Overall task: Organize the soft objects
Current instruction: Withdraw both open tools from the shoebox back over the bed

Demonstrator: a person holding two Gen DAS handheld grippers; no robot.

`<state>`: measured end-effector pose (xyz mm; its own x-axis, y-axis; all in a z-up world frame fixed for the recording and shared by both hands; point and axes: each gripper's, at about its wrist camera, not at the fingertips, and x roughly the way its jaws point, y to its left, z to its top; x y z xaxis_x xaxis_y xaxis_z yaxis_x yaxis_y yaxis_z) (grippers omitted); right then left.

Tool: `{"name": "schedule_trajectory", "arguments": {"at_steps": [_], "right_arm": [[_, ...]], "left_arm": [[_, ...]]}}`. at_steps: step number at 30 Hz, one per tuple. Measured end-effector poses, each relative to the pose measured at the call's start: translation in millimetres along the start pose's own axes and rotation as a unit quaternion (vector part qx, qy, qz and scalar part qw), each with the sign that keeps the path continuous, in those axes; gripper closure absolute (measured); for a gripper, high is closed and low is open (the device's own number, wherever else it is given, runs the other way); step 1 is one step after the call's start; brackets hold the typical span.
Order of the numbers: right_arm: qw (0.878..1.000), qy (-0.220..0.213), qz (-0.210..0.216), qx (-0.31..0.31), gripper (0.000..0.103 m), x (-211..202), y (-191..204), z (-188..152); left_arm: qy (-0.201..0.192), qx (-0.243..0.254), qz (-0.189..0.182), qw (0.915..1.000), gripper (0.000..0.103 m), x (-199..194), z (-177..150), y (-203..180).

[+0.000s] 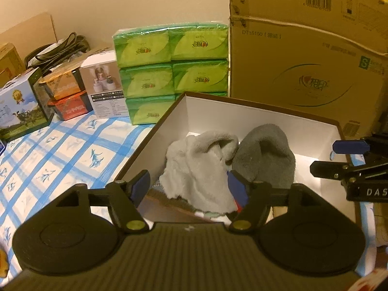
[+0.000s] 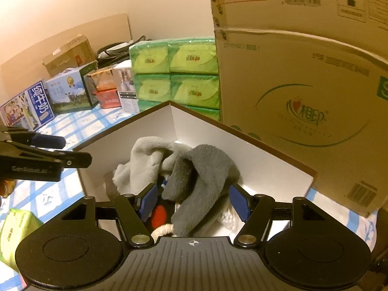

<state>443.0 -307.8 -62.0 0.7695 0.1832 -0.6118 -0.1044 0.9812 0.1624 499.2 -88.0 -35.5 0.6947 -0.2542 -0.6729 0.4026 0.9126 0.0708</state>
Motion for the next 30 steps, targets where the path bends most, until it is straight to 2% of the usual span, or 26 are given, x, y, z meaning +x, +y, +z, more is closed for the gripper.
{"name": "schedule_trajectory", "arguments": {"at_steps": [6,10,14,30], "right_arm": [[1.000,-0.008,0.008,0.015,0.037,-30.2,5.7,-8.0],[1.000,-0.017,0.017,0.018,0.037,-54.1,15.5,-16.3],[0.999,-0.027,0.012,0.015,0.037,-78.1,28.5,-27.4],[0.999,-0.030,0.020,0.032,0.037,-160.6,57.8,-81.2]], "left_arm": [[-0.028,-0.011,-0.001,0.9996,0.024,-40.7,-13.8,4.1],[-0.043,-0.024,-0.005,0.9988,0.023,-69.0,-24.5,5.4],[-0.044,-0.040,-0.010,0.9981,0.023,-98.9,-41.3,4.6],[-0.046,-0.103,0.030,0.9932,0.023,-215.3,-129.9,-9.0]]}}
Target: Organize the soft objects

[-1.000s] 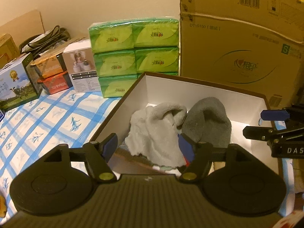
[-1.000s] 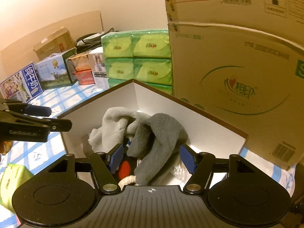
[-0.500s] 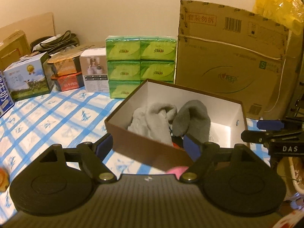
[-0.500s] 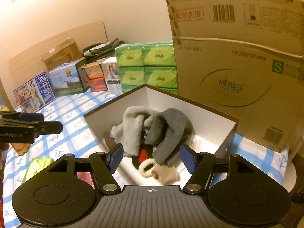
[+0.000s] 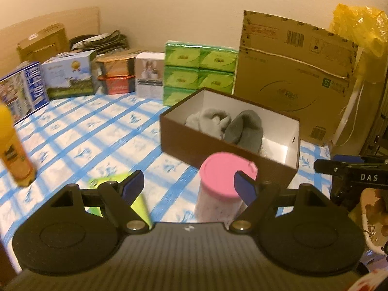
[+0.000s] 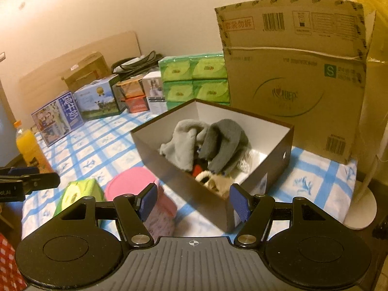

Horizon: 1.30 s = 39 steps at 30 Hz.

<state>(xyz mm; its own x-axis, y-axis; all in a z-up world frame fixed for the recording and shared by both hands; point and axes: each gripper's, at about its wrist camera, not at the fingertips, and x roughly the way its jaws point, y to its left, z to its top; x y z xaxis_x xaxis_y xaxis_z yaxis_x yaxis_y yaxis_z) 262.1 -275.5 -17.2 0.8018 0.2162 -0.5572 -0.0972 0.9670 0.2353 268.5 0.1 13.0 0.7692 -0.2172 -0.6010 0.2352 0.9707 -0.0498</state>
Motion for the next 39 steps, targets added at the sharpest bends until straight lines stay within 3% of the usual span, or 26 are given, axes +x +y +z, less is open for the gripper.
{"name": "schedule_trajectory", "arguments": {"at_steps": [11,23,34,39], "right_arm": [[1.000,0.003,0.012,-0.002,0.037,-42.7,22.9,-38.1],[0.998,0.020,0.058,-0.021,0.037,-78.0,52.2,-77.1],[0.996,0.027,0.080,-0.015,0.037,-111.5,67.9,-117.4],[0.996,0.033,0.080,-0.016,0.037,-125.7,69.1,-137.1]], "left_arm": [[0.004,-0.043,0.047,0.9980,0.023,-69.9,-55.8,0.9],[0.005,-0.074,0.091,0.9931,0.023,-124.2,-104.5,-9.9],[0.008,-0.069,0.126,0.9896,0.023,-159.8,-147.2,-28.8],[0.013,-0.068,0.119,0.9904,0.023,-168.6,-161.6,-36.9]]}}
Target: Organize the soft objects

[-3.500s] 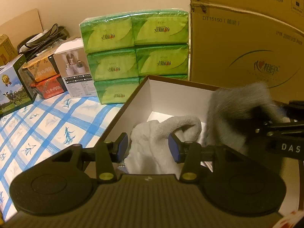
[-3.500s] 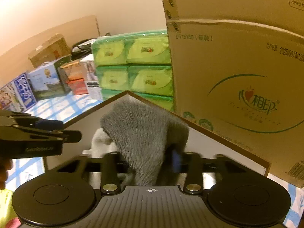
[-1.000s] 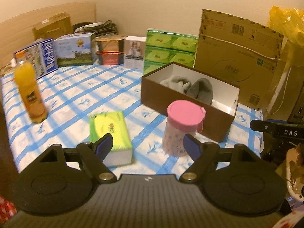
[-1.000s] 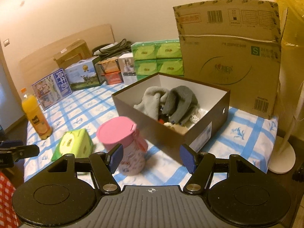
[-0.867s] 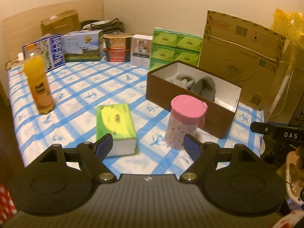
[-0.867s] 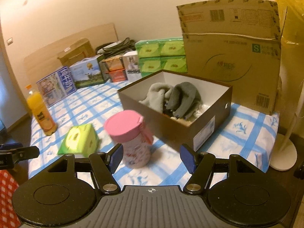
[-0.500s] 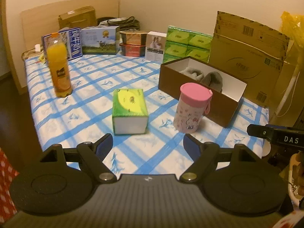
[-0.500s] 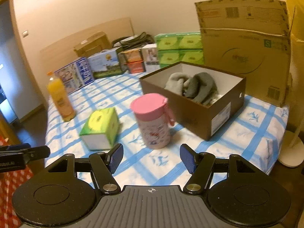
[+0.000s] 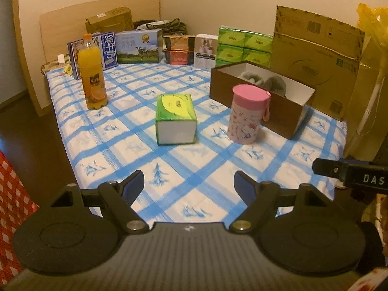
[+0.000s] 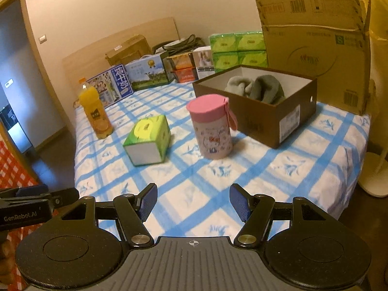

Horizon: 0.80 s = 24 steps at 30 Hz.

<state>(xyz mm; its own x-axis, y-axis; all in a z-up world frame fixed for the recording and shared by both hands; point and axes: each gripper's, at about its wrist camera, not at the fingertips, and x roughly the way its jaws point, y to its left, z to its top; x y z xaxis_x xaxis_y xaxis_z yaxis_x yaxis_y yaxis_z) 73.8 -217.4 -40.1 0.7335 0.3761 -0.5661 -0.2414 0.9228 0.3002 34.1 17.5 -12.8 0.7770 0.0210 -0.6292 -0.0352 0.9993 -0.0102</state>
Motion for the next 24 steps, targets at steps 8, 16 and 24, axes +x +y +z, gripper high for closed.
{"name": "schedule_trajectory", "arguments": {"at_steps": [8,16,24], "right_arm": [[1.000,0.010,0.004,-0.012,0.037,-11.6,9.4,-23.8],[0.999,0.012,0.006,-0.029,0.037,-18.6,19.1,-35.8],[0.999,0.022,0.000,-0.032,0.037,-15.2,18.2,-40.0]], "left_arm": [[0.003,0.000,-0.001,1.0000,0.023,-15.8,-18.2,-4.2],[0.013,0.001,-0.002,0.9999,0.023,-20.7,-31.3,-3.4],[0.017,0.002,0.000,0.9998,0.023,-18.9,-32.7,-2.2]]}}
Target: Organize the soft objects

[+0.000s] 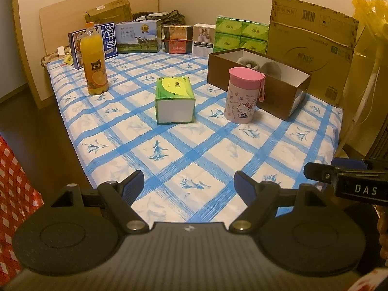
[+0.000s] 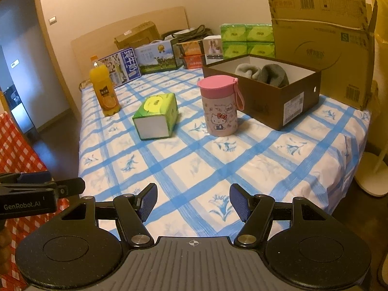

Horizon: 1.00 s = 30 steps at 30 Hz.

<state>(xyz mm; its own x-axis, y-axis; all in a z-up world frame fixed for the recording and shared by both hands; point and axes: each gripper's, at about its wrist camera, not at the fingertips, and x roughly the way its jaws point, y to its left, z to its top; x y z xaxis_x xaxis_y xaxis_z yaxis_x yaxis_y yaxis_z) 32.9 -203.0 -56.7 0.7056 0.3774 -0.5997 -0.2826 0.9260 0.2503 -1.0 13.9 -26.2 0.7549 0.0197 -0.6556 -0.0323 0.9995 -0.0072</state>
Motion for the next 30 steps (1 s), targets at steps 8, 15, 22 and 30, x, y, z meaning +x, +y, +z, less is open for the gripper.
{"name": "schedule_trajectory", "arguments": {"at_steps": [8,15,22,30], "right_arm": [[1.000,0.001,0.001,0.000,0.037,2.0,-0.2,-0.6],[1.000,0.003,0.001,0.001,0.037,4.7,-0.7,-0.6],[1.000,0.004,0.004,-0.001,0.037,6.2,0.5,-1.4],[1.000,0.005,0.004,-0.002,0.037,6.6,1.0,-2.0]], "left_arm": [[0.001,0.002,-0.001,1.0000,0.023,1.2,0.0,-1.3],[0.005,0.006,-0.006,0.9999,0.023,7.0,0.6,-6.3],[0.006,0.009,-0.010,0.9999,0.023,7.8,0.4,-7.7],[0.006,0.012,-0.012,0.9998,0.023,8.6,0.9,-10.8]]}}
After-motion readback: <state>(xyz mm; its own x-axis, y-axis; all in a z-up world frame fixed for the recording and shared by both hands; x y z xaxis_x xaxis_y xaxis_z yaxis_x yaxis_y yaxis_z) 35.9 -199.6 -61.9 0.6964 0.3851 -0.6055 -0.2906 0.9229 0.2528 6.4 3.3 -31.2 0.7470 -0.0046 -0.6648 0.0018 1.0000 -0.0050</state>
